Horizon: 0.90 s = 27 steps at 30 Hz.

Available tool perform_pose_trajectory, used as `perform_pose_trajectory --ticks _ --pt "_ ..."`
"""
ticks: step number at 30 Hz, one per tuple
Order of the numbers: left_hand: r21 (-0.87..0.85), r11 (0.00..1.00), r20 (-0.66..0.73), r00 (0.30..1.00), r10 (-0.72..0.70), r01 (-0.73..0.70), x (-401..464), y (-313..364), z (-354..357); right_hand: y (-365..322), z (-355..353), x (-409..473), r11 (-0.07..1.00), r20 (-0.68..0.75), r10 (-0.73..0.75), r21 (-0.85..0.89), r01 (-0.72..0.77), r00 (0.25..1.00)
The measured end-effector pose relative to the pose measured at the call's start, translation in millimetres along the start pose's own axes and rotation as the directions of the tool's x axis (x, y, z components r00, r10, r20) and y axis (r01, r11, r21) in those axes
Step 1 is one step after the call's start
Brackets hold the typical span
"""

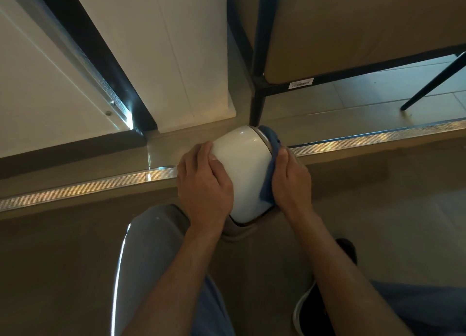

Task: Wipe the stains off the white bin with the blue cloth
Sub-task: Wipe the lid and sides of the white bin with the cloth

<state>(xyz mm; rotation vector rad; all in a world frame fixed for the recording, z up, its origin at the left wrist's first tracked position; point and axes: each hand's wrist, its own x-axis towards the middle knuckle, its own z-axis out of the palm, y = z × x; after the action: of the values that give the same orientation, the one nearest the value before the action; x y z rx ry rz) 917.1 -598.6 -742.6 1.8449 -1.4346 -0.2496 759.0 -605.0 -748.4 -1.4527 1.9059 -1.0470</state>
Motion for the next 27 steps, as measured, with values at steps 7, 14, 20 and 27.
perform_pose_trajectory --ticks 7,14,20,27 --pt "-0.015 1.000 -0.004 1.000 0.002 -0.002 5.7 -2.0 0.6 -3.2 7.3 14.3 0.999 -0.013 -0.022 0.045 0.022 1.000" --pt "-0.013 1.000 0.000 1.000 0.016 -0.016 7.5 -3.9 -0.1 26.8 14.7 -27.4 0.994 -0.115 0.095 0.067 -0.088 0.989" --pt "-0.038 0.999 0.002 1.000 -0.002 0.002 8.8 -4.8 3.2 -19.4 2.4 40.8 0.990 0.089 0.115 -0.091 -0.107 0.989" --pt "-0.041 0.999 0.003 1.000 -0.007 0.007 8.5 -1.8 4.3 27.1 21.8 -5.2 0.999 -0.232 0.011 -0.041 -0.021 0.973"
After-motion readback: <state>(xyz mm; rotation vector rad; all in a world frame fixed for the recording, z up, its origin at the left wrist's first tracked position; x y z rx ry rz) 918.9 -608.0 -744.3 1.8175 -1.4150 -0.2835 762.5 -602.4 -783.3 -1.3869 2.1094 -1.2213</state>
